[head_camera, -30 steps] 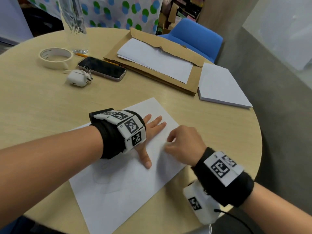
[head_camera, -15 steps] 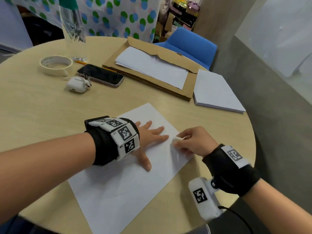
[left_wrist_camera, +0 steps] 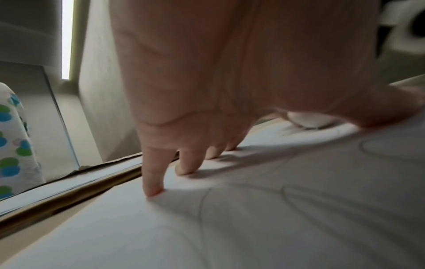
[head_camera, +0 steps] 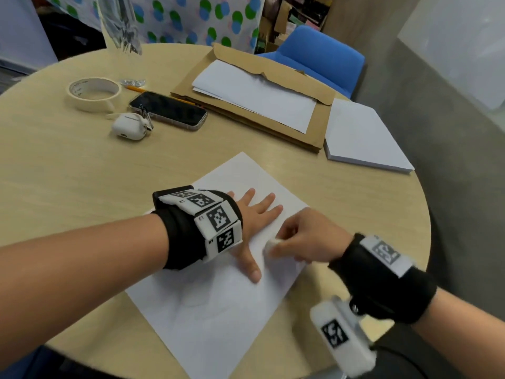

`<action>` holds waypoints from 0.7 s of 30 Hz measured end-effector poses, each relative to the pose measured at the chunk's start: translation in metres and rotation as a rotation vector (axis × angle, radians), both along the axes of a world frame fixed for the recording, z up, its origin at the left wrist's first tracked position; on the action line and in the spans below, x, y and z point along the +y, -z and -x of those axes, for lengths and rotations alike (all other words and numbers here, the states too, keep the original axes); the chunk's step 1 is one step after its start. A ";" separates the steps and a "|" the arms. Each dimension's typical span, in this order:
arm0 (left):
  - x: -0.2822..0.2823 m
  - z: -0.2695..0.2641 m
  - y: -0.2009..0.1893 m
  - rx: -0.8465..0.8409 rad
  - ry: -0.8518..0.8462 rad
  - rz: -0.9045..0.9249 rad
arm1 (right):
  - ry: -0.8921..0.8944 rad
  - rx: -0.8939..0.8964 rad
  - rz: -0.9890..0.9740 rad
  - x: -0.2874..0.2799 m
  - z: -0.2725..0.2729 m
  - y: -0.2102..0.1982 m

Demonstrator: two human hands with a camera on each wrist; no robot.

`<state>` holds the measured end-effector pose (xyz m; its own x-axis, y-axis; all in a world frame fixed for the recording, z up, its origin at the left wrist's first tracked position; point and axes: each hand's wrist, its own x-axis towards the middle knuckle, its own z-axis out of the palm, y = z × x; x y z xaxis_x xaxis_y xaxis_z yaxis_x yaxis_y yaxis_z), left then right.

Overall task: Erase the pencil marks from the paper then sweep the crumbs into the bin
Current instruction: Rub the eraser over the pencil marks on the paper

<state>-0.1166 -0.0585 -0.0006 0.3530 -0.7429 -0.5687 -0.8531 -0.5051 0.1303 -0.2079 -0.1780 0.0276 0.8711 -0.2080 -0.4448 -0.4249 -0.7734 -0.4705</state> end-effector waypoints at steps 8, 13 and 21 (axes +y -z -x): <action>-0.002 0.000 0.001 0.007 -0.014 0.004 | -0.025 -0.119 0.091 0.007 0.006 0.002; -0.002 -0.001 0.003 0.006 -0.004 -0.010 | -0.001 -0.042 0.054 -0.001 -0.002 -0.002; -0.001 0.000 0.006 -0.011 -0.003 0.010 | -0.070 -0.087 0.070 0.021 0.008 0.002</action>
